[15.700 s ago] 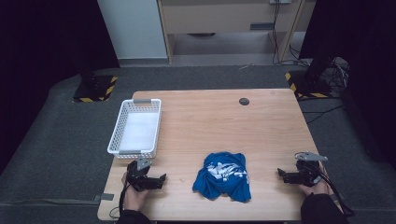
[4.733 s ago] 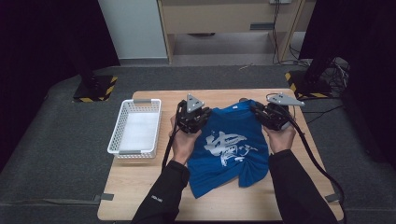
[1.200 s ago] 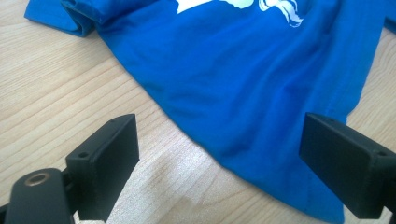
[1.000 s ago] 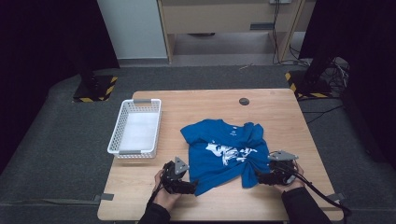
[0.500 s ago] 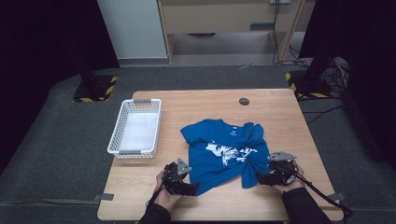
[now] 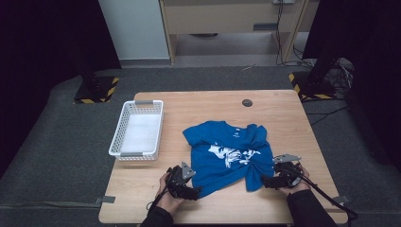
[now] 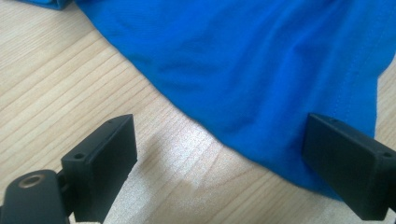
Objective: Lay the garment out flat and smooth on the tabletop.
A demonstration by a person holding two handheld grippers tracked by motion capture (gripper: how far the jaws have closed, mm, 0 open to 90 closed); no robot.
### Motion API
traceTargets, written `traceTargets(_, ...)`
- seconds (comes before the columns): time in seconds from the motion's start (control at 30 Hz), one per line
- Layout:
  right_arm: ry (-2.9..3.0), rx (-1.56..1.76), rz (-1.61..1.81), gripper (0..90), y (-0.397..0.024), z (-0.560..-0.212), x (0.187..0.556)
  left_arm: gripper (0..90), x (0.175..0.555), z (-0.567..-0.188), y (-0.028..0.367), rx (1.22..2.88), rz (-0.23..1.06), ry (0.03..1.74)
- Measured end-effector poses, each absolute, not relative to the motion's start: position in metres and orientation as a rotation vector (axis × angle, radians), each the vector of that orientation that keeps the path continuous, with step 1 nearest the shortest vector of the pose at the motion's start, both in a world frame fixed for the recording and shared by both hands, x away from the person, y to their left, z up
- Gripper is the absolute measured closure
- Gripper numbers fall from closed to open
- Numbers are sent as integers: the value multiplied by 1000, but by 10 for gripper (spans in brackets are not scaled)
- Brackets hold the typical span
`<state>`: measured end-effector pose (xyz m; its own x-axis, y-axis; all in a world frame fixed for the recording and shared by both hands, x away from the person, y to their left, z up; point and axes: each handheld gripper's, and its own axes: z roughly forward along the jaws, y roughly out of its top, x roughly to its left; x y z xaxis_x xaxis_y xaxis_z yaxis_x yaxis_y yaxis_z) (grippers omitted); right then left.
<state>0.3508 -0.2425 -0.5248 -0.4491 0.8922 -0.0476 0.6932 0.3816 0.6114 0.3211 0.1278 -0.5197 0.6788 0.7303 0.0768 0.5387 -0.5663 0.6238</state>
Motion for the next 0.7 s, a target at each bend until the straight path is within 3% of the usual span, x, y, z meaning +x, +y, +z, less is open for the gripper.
traceTargets(0.7, 2236, 1323, 665, 14, -249, -523, 356, 99, 325, -522, 134, 2305, 452, 993)
